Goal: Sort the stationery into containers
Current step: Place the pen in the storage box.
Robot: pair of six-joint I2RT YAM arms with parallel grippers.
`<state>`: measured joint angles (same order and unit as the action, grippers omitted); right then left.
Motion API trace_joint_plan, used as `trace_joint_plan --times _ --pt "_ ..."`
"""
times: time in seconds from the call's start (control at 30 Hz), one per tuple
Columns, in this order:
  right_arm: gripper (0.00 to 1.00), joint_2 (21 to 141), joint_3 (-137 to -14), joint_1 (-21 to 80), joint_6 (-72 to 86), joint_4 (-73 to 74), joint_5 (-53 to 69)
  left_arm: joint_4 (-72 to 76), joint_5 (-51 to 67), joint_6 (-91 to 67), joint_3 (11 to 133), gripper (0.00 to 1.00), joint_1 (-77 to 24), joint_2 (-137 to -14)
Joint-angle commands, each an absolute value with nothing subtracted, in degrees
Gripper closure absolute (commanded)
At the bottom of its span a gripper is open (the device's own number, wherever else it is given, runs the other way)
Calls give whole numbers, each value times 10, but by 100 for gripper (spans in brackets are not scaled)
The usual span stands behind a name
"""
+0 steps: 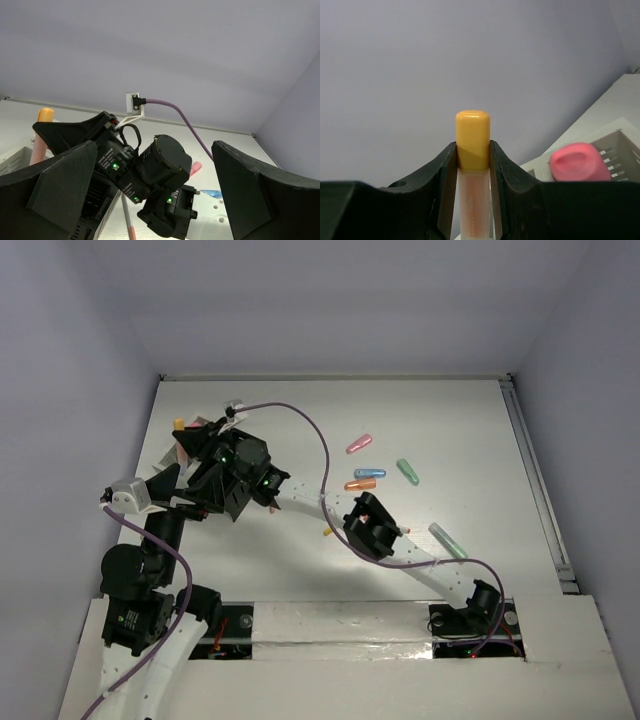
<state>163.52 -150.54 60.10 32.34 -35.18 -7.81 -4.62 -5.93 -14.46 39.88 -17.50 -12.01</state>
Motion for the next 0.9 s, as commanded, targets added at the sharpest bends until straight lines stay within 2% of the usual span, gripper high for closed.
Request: trace_joint_plan --times 0.0,0.6,0.73,0.87 --pt "78 1647 -1539 600 305 -401 -132 -33 -61 -146 403 1 -172 -122" --pt "76 1658 -1533 606 253 -406 -156 -33 -62 -146 402 1 -172 -123" --pt "66 1643 -1500 612 230 -422 -145 -33 -62 -147 402 1 -172 -122" --pt "48 1616 -1467 622 207 -438 -127 -32 -62 -146 402 1 -172 -122"
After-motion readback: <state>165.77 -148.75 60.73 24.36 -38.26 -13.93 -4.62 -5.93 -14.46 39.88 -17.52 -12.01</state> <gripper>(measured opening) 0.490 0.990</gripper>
